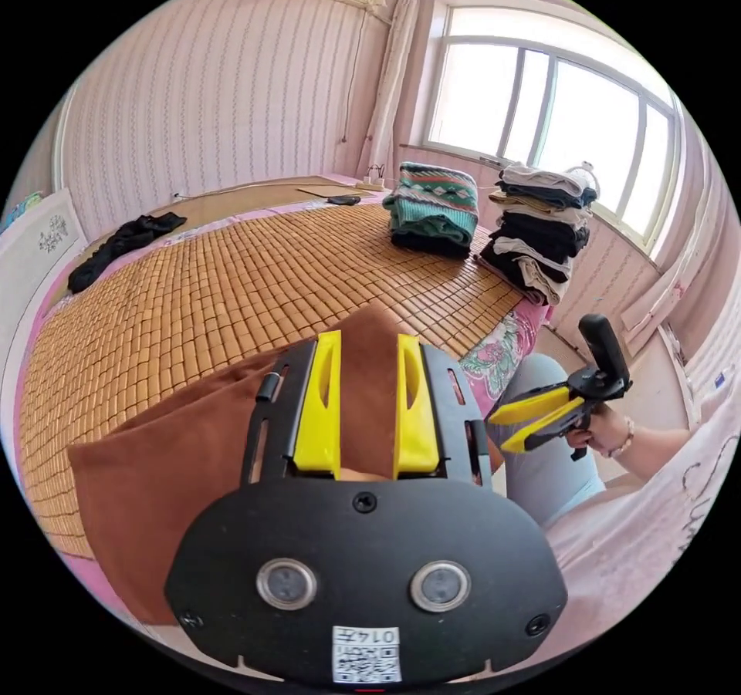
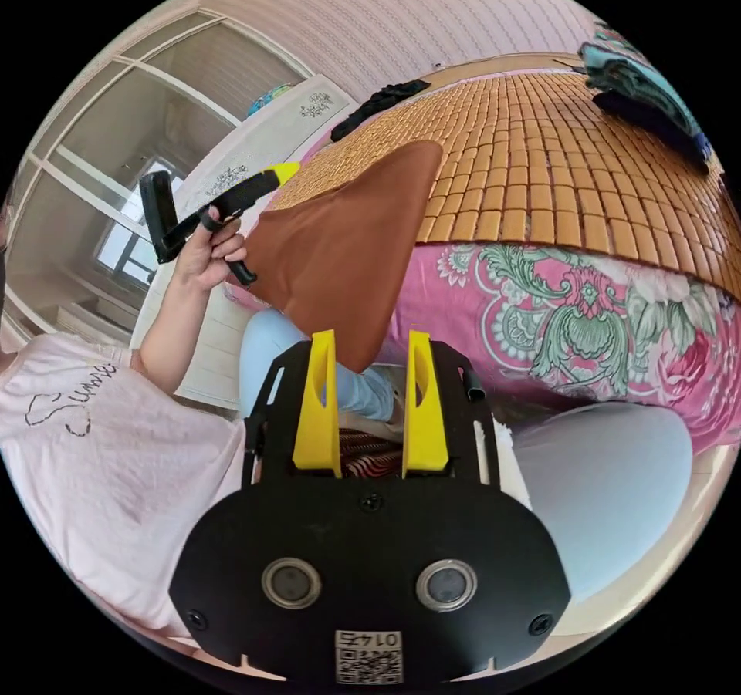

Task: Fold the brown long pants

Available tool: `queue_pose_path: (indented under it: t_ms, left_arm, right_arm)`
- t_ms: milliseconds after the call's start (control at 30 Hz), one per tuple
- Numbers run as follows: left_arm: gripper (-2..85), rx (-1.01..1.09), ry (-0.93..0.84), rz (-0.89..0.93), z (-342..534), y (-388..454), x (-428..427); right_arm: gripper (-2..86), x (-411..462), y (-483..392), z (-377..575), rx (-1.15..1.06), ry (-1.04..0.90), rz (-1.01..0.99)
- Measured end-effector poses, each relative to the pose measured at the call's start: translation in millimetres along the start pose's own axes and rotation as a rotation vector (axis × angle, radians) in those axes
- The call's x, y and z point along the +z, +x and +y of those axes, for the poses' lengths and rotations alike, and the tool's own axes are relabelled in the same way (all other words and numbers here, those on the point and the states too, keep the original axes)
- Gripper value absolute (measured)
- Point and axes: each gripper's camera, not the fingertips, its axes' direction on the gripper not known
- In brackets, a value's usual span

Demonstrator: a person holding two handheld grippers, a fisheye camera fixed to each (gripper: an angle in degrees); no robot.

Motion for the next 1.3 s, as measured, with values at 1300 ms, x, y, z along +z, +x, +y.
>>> queue_pose_path:
  t_ms: [1300]
  left_arm:
    - [4.9,-0.233,0.146,0.141,-102,-142,-40]
  right_arm:
    - [3.7,-221,-171,-28,-0.555,0.122,-0.308]
